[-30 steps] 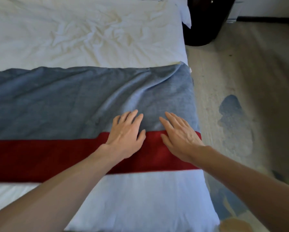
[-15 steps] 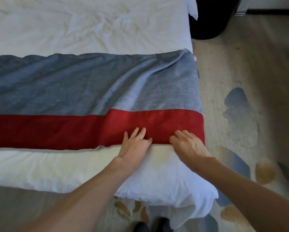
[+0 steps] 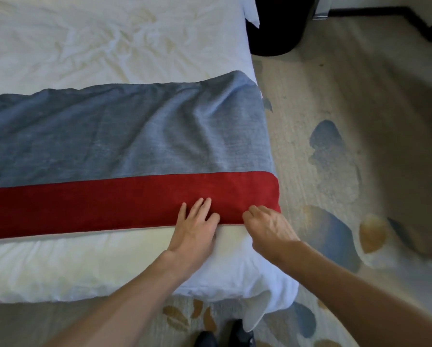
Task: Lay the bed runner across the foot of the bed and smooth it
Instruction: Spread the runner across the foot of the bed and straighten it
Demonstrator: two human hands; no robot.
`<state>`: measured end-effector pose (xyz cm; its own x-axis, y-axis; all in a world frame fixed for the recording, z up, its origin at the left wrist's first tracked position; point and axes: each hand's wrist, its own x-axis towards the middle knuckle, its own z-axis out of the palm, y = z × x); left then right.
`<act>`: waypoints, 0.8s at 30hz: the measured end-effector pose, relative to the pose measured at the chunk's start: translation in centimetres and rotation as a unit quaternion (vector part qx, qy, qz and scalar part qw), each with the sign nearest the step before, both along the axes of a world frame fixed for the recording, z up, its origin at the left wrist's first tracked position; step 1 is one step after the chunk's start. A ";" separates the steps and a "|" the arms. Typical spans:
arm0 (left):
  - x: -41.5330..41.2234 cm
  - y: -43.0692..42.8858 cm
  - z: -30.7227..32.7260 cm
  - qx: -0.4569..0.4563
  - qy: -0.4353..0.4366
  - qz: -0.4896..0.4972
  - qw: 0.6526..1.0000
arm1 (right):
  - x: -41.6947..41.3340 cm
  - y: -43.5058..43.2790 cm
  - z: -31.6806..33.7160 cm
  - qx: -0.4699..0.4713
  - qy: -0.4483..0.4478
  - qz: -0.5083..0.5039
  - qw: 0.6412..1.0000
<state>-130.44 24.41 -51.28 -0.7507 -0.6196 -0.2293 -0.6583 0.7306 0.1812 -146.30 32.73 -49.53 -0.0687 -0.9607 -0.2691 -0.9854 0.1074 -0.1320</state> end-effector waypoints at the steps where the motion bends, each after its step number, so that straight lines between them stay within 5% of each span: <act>1: 0.1 0.1 0.0 -0.003 0.010 -0.006 1.000 | 0.0 0.0 -0.1 0.003 0.000 -0.004 1.000; 9: -2.4 -2.4 1.8 -0.039 0.083 -0.009 0.996 | -2.6 -2.3 2.5 -0.035 -0.015 -0.045 0.998; 14: -6.6 -5.2 3.0 -0.053 0.079 -0.002 0.995 | -6.4 -4.5 3.7 -0.055 -0.044 -0.123 0.990; 24: -17.5 -11.6 3.8 -0.038 0.050 0.051 0.997 | -16.2 -8.5 3.8 -0.044 -0.097 -0.100 0.989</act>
